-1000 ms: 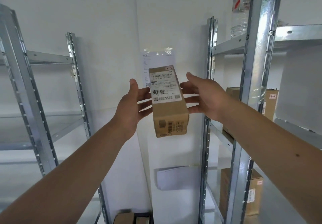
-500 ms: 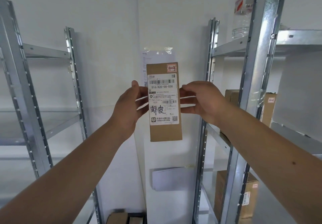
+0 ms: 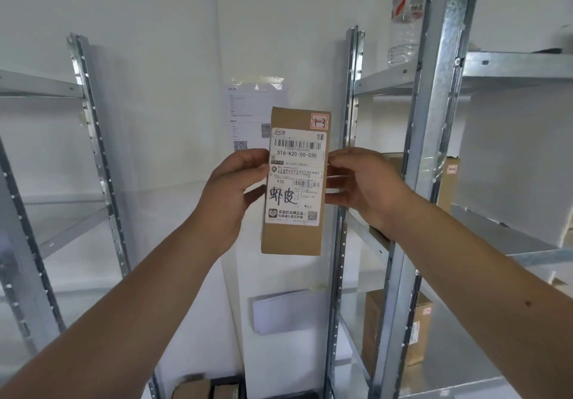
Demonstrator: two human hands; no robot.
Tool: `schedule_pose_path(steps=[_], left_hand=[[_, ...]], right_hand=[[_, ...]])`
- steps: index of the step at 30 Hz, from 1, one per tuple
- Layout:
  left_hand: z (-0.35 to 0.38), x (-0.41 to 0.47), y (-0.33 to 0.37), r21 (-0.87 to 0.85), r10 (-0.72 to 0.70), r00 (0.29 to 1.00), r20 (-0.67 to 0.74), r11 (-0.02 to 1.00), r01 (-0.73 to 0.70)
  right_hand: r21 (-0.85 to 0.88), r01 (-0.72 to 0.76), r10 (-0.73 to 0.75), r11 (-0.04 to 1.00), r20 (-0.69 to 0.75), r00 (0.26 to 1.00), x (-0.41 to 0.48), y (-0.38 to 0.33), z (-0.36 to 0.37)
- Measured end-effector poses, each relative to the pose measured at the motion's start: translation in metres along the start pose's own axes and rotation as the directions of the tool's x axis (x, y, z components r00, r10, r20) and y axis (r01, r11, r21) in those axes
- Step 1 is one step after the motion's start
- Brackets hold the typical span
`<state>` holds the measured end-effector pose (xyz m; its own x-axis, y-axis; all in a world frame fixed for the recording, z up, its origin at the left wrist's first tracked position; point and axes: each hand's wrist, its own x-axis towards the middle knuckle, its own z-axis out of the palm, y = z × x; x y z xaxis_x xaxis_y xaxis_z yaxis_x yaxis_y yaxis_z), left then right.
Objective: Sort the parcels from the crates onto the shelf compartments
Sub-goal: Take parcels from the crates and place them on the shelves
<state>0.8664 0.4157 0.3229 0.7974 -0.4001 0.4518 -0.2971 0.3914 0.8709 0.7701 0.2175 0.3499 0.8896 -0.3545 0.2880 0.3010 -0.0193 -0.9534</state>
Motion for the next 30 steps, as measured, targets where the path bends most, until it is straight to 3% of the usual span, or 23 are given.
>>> schedule_pose_path(steps=[5, 16, 21, 30], left_hand=[[0.022, -0.003, -0.008, -0.007, -0.008, 0.995, 0.098, 1.000, 0.009], [0.114, -0.037, -0.029, -0.077, -0.023, 0.934, 0.355, 0.996, 0.054], [0.190, -0.067, -0.035, -0.093, 0.005, 0.894, 0.449, 0.995, 0.042], [0.378, -0.126, -0.047, -0.083, -0.036, 0.876, 0.482, 0.993, 0.087]], right_hand=[[0.043, 0.046, -0.042, 0.998, -0.081, 0.996, -0.026, -0.005, -0.017], [-0.173, 0.056, -0.096, 0.983, -0.233, 0.968, -0.116, -0.014, -0.096], [-0.285, 0.065, -0.161, 0.956, -0.329, 0.931, -0.172, -0.029, -0.146], [-0.268, 0.033, -0.170, 0.963, -0.507, 0.845, -0.272, -0.058, -0.296]])
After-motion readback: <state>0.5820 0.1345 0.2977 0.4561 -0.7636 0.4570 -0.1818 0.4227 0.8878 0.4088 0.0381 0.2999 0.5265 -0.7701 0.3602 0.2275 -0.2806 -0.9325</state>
